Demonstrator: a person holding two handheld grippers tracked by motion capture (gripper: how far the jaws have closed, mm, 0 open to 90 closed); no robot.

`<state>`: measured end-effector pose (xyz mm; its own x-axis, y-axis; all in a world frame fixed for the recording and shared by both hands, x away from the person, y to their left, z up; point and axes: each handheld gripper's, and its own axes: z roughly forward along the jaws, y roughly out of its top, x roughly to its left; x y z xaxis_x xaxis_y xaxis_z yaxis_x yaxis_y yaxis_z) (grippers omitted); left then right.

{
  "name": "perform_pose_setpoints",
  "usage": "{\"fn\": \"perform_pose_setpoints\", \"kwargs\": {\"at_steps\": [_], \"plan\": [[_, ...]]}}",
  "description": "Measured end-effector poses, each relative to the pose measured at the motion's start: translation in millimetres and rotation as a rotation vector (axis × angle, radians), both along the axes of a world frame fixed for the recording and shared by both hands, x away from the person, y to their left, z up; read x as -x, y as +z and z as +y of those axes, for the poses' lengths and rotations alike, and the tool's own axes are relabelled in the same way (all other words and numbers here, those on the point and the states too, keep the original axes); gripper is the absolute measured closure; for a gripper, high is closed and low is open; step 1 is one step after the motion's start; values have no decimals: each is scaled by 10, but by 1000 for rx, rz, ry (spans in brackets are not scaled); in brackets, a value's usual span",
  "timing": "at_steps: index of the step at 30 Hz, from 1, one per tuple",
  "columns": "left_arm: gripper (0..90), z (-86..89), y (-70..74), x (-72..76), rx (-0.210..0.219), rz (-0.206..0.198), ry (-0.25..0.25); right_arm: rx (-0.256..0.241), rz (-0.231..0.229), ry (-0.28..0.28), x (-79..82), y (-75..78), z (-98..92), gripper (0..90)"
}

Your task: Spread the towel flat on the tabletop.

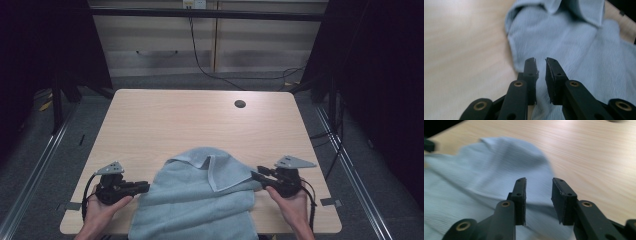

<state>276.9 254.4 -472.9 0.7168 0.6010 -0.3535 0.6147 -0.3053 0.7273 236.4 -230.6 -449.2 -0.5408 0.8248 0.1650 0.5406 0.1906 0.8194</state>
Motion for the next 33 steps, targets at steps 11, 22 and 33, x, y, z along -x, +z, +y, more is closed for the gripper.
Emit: {"fn": "perform_pose_setpoints", "kwargs": {"at_steps": [11,22,33], "plan": [[781,-455,-242,-263,-29,19,-15,18,111,343,-146,-348,975,572],[900,-504,-296,-95,-102,11,-99,-33,37,266,-148,-195,726,883],[900,-445,-265,172,-136,-7,-171,-24,-67,-167,-453,90,-355,891]]}}
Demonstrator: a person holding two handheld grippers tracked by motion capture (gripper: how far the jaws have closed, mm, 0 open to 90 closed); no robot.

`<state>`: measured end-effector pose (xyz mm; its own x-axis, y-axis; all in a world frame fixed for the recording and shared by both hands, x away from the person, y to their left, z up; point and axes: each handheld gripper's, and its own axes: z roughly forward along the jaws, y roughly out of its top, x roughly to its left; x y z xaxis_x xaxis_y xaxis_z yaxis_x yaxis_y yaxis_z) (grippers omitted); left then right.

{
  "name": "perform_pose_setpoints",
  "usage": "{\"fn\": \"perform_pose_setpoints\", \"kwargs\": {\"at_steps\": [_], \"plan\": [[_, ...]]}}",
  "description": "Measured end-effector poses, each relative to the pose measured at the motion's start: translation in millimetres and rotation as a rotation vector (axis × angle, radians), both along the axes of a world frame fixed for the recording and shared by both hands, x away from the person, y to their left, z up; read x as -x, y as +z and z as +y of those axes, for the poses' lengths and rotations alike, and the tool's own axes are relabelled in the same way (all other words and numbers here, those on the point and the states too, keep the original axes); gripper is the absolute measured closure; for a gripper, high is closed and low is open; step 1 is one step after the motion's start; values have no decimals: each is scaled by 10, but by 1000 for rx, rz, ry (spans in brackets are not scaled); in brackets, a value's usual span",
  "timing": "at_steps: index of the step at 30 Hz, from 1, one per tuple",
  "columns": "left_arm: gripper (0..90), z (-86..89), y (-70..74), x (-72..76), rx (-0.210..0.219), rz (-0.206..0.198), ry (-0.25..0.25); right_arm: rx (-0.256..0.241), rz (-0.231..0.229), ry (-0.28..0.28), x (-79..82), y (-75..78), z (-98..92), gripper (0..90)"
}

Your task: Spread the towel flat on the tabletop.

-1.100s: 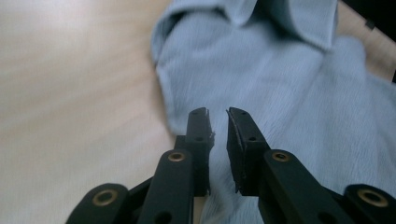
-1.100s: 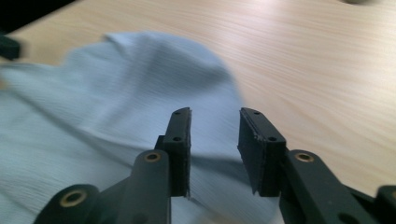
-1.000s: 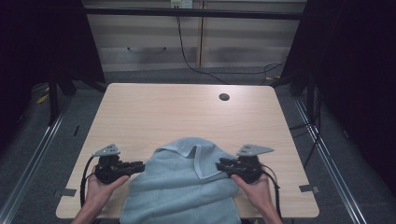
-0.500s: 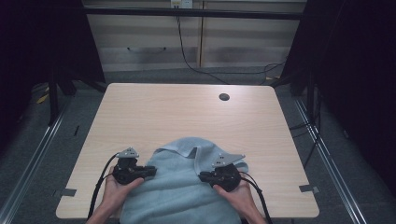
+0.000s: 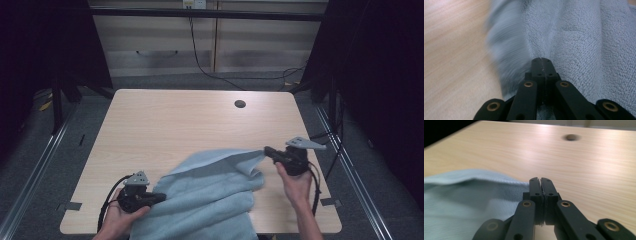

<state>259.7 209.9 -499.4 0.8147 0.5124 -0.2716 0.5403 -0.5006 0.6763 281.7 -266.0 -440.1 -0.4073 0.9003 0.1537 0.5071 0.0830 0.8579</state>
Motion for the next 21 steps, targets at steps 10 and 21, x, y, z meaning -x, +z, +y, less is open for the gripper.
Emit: {"fn": "perform_pose_setpoints", "kwargs": {"at_steps": [10,21], "plan": [[896,78,19,201,-8,20,-33,52,65,-168,46,-292,-425,891],[697,-85,335,126,117,-69,-24,0,31,-66,54,-306,-182,890]]}}
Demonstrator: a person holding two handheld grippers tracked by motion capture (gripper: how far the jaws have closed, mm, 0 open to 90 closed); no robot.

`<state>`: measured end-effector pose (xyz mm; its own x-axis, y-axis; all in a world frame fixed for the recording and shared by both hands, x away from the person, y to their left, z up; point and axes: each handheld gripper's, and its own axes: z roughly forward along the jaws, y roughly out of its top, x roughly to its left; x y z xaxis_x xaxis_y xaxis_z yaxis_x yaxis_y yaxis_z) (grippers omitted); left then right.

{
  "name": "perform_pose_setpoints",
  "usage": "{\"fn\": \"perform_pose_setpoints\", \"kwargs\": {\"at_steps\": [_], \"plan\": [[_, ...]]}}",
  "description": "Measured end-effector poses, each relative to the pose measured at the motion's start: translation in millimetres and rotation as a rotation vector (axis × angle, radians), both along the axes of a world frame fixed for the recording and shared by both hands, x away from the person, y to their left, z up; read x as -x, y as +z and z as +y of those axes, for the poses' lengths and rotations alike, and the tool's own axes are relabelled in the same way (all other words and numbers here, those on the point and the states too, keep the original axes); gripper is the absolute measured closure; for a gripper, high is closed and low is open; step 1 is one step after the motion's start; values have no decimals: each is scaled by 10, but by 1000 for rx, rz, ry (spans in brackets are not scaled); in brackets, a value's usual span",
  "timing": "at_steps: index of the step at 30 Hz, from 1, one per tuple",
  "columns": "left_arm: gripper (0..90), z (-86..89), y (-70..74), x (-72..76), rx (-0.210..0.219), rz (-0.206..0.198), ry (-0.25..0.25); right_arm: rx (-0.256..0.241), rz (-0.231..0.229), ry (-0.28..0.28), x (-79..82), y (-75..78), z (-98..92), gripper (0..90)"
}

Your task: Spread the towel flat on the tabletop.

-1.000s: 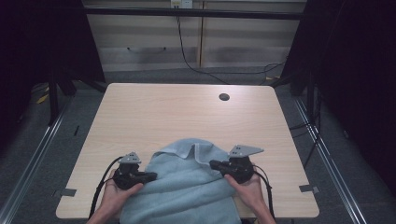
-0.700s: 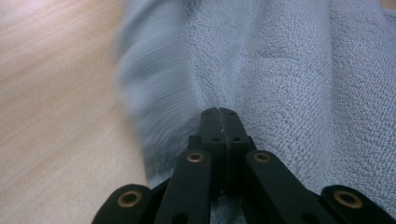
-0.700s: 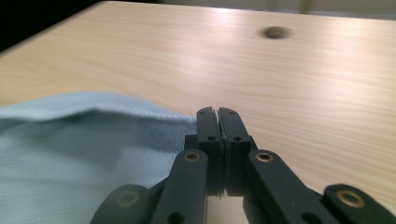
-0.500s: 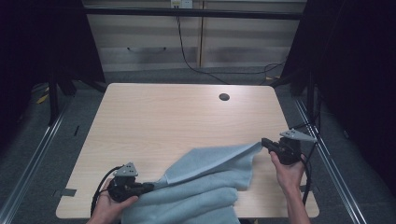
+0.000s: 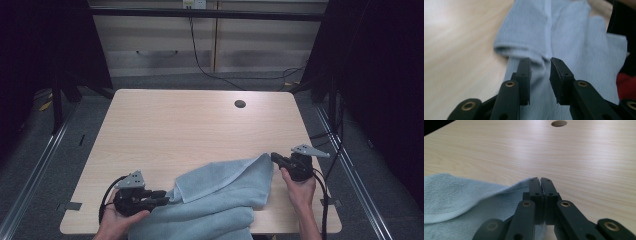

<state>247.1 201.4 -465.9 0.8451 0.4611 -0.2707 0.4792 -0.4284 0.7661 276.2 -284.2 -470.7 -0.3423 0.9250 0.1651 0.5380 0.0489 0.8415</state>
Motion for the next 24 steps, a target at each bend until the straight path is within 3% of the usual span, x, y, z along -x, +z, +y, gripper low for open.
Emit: {"fn": "perform_pose_setpoints", "kwargs": {"at_steps": [4,6,7,9,14,24], "plan": [[690,-163,55,-72,34,-21,-16,-11,7,11,-2,-7,11,890],[699,-309,63,-121,29,-34,-65,-26,1,26,-3,-23,-5,890],[712,-309,63,-121,29,-34,-65,-33,3,25,-2,-32,-10,890],[747,-446,-40,-208,-11,-23,-92,-45,3,30,-1,-49,-19,890],[761,-533,-216,-236,-35,7,-133,-51,1,43,3,-65,-8,890],[520,-591,-248,-177,-43,-3,-184,-57,1,55,-2,-60,13,890]]}}
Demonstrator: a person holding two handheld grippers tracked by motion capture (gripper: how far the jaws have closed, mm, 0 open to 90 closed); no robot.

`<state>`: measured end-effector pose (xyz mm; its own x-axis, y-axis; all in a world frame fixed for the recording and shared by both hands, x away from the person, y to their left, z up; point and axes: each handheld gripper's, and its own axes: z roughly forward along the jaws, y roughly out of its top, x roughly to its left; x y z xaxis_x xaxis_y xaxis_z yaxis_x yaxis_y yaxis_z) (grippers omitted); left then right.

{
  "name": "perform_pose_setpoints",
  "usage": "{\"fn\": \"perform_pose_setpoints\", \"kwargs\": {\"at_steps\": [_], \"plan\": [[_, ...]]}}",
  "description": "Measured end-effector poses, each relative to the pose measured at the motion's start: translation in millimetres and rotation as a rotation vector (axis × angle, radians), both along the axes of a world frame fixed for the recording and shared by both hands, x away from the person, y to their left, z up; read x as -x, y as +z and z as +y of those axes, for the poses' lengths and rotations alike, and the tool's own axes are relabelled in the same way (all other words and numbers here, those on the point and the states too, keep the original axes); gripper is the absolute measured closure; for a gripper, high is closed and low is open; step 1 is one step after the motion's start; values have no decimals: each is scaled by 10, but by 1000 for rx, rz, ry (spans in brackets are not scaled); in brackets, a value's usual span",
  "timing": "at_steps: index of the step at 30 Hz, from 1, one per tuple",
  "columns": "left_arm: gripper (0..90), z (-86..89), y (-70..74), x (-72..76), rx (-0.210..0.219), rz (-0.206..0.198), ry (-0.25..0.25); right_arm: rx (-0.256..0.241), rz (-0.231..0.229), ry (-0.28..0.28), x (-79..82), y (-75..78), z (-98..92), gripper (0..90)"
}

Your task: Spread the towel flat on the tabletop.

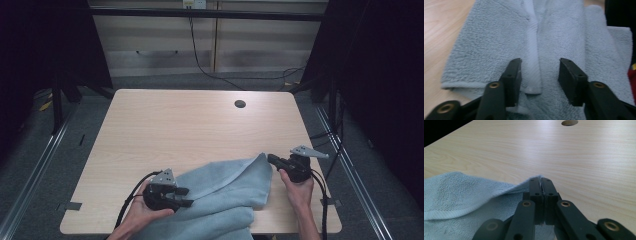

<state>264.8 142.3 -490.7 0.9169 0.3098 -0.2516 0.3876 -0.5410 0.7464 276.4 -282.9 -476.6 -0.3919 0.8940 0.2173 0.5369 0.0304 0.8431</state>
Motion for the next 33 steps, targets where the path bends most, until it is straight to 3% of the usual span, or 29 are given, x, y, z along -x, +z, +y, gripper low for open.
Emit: {"fn": "perform_pose_setpoints", "kwargs": {"at_steps": [2,3,6,8,10,11,13,14,16,18,19,20,22,23,24,25,29,30,32,33], "plan": [[531,-36,-27,5,-51,-38,5,-4,-2,2,-4,3,-1,890],[549,-36,-27,5,-51,-38,5,-4,-2,2,-4,3,-1,890],[582,-57,-53,-14,-75,-96,25,-2,1,9,-1,6,11,890],[617,-54,-59,-28,-71,-99,28,0,0,12,-1,7,12,890],[645,-32,-65,-74,-74,-102,63,4,-2,16,-4,11,9,890],[667,-43,-65,-56,-94,-130,58,3,-2,17,-3,11,9,890],[678,-56,-64,-41,-105,-147,56,4,0,22,-5,10,15,889],[736,-87,-80,-5,-126,-178,33,4,1,22,-7,8,17,889],[802,-73,-76,-23,-125,-165,34,4,3,24,-9,10,19,890],[870,-50,-71,-39,-113,-148,36,4,-2,25,-2,24,21,890],[876,7,-68,-77,-65,-92,44,2,-4,27,2,33,22,890],[879,45,-50,-97,-38,-71,54,1,-6,33,7,44,21,890],[883,129,16,-136,16,-45,70,2,-11,37,15,72,21,889],[883,129,16,-136,16,-45,70,-2,-14,40,18,91,21,890],[884,222,104,-169,75,-31,98,-5,-21,43,19,114,19,890],[884,222,104,-169,75,-31,98,-16,-27,49,22,141,19,890],[884,445,384,-255,125,-69,147,-14,-59,72,25,292,62,890],[884,445,384,-255,125,-69,147,-14,-59,72,25,292,62,890],[884,598,604,-311,168,-99,180,-20,-94,98,20,437,114,890],[885,649,679,-331,167,-121,193,-27,-107,106,14,488,130,890]]}}
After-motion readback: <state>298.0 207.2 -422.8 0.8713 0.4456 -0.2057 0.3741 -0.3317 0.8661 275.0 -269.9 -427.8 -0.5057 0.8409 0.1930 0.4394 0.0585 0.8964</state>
